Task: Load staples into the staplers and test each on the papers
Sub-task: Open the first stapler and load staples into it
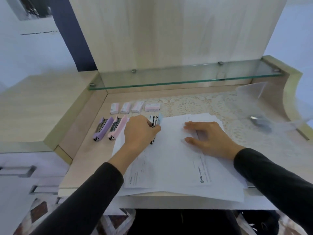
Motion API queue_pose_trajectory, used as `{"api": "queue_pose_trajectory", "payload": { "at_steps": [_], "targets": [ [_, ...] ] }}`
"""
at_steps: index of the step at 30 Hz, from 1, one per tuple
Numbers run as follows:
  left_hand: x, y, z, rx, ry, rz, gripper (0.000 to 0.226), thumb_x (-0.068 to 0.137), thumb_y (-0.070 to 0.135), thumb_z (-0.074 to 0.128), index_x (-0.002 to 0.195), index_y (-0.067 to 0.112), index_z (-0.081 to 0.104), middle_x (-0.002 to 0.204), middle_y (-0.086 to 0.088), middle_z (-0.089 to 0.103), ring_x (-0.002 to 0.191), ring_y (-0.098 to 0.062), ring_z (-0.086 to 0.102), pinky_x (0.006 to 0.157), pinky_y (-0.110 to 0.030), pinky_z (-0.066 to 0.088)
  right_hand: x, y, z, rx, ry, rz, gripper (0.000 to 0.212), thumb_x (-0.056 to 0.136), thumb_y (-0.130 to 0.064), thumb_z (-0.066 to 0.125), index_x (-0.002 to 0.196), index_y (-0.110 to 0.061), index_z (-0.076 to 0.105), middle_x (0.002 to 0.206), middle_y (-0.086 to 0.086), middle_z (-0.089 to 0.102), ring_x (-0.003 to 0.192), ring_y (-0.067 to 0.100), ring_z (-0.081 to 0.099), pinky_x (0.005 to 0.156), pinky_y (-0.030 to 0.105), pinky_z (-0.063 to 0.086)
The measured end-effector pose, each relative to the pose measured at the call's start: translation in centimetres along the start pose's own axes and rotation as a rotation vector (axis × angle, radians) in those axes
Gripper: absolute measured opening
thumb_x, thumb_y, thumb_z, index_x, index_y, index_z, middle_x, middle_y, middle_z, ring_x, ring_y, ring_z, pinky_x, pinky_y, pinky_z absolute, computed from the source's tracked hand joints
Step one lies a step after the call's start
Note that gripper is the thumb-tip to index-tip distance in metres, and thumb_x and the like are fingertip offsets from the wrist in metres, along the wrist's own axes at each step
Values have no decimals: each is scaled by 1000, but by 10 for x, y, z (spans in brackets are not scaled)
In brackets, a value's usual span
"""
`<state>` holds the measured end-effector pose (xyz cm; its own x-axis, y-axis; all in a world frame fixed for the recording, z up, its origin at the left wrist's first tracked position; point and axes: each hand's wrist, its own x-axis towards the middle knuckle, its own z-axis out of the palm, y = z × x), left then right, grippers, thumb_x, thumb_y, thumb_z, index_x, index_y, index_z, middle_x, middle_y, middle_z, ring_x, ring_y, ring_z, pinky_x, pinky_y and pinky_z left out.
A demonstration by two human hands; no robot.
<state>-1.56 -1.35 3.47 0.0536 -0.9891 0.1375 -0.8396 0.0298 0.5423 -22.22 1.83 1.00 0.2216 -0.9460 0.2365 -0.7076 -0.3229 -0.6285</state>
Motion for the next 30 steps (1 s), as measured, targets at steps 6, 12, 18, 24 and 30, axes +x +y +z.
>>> {"api": "queue_pose_trajectory", "payload": {
  "at_steps": [6, 12, 18, 24, 30],
  "targets": [
    [-19, 4, -3, -268, 124, 73, 18, 74, 27, 71, 87, 18, 62, 80, 14, 63, 64, -1, 61, 63, -16, 49, 16, -27, -20, 241, 255, 89, 13, 78, -17, 68, 91, -13, 71, 85, -2, 69, 75, 4, 64, 74, 11, 51],
    [-43, 15, 9, -316, 159, 183, 26, 73, 23, 74, 93, 12, 61, 82, 9, 65, 69, -12, 67, 73, -31, 54, 15, -48, -3, 493, 134, 215, 23, 72, -20, 74, 92, -11, 67, 70, 2, 68, 60, 18, 66, 62, 32, 59],
    [-47, 11, 8, -387, 143, 194, 23, 74, 21, 75, 90, 13, 60, 78, 11, 61, 64, 1, 61, 59, -9, 48, 11, -47, 4, 615, 140, 256, 14, 76, -9, 69, 88, -1, 66, 78, 18, 69, 61, 23, 66, 62, 31, 59],
    [-40, 9, 2, -388, 34, 244, 35, 76, 21, 72, 110, 18, 64, 88, 6, 68, 77, -4, 63, 74, -14, 49, 13, -51, -2, 602, 37, 229, 5, 79, -7, 66, 79, -10, 62, 79, 18, 69, 65, 23, 67, 67, 33, 59],
    [-32, 17, -7, -465, -91, 287, 21, 75, 7, 71, 95, 12, 70, 83, 11, 65, 74, 3, 59, 70, -4, 44, 21, -56, -24, 398, -119, 175, 9, 77, -9, 69, 82, -12, 61, 71, 8, 68, 63, 20, 67, 66, 30, 59]
  ]
}}
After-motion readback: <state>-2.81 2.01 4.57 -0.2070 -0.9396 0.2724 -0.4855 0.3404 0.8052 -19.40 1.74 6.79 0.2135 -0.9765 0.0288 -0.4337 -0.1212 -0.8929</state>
